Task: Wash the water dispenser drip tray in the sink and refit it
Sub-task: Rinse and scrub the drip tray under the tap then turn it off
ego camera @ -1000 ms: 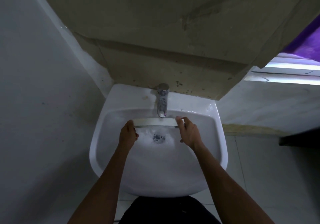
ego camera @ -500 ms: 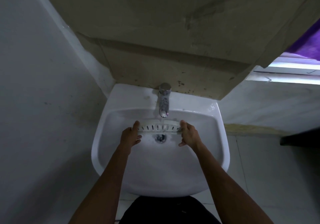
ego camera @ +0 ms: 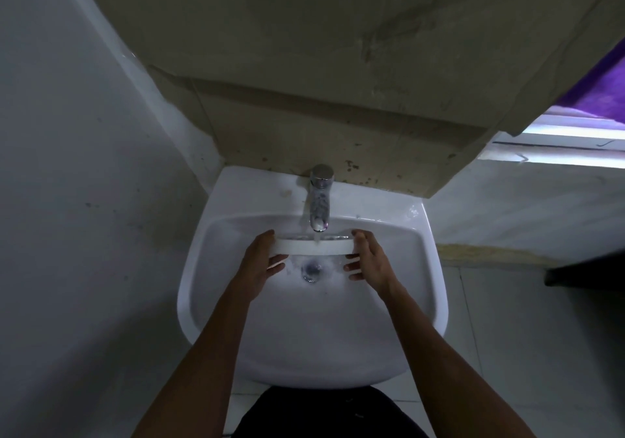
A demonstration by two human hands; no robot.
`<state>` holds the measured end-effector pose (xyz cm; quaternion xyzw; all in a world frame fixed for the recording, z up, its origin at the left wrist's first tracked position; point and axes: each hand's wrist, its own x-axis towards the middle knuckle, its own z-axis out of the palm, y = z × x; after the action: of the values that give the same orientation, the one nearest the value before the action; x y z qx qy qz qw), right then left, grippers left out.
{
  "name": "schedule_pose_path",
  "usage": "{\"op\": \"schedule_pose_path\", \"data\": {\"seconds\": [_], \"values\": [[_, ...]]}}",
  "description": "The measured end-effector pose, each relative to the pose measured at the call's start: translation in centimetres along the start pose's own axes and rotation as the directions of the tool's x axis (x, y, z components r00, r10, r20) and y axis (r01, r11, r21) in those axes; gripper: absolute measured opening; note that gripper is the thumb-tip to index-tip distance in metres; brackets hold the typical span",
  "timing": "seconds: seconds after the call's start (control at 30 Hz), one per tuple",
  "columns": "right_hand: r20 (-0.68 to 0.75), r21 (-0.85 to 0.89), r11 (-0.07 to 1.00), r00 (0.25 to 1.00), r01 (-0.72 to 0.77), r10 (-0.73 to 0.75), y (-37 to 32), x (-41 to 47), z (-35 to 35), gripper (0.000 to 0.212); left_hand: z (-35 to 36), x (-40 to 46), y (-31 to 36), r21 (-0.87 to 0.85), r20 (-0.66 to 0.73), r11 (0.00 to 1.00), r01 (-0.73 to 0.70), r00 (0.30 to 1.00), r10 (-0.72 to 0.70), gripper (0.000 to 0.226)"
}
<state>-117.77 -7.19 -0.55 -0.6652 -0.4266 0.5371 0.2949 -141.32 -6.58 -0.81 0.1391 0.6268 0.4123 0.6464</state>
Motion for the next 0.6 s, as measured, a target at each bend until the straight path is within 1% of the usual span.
{"op": "schedule_pose_path", "data": {"seconds": [0.07, 0.13, 0.23, 0.37, 0.47, 0.6], "values": [[-0.009, 0.038, 0.999, 1.0, 0.009, -0.009, -0.1, -0.2, 0.0, 0.029, -0.3, 0.1, -0.1, 0.059, 0.021, 0.997, -0.046, 0.999, 0.045, 0.023], [0.005, 0.077, 0.997, 1.0, -0.015, 0.015, -0.3, -0.3, -0.2, 0.028, -0.8, 0.3, -0.3, 0.134, 0.039, 0.986, -0.098, 0.995, 0.093, 0.024], [0.01, 0.083, 0.996, 1.0, -0.026, 0.025, -0.4, -0.3, -0.5, 0.029, -0.9, 0.4, -0.7, 0.15, 0.02, 0.983, -0.104, 0.995, 0.102, 0.024], [0.004, 0.072, 0.997, 0.999, 0.034, -0.035, -0.3, -0.4, -0.7, 0.032, -0.6, 0.3, -1.3, 0.171, 0.021, 0.98, -0.098, 0.995, 0.096, 0.028], [0.004, 0.115, 0.992, 0.998, 0.061, -0.062, -0.2, -0.5, -0.8, 0.031, -0.6, 0.0, -1.4, 0.208, 0.048, 0.973, -0.102, 0.994, 0.094, 0.029], [0.008, 0.166, 0.986, 1.0, 0.02, -0.022, 0.1, -0.3, -0.7, 0.029, -0.2, -0.4, -1.1, 0.285, 0.034, 0.95, -0.126, 0.992, 0.122, 0.029]]}}
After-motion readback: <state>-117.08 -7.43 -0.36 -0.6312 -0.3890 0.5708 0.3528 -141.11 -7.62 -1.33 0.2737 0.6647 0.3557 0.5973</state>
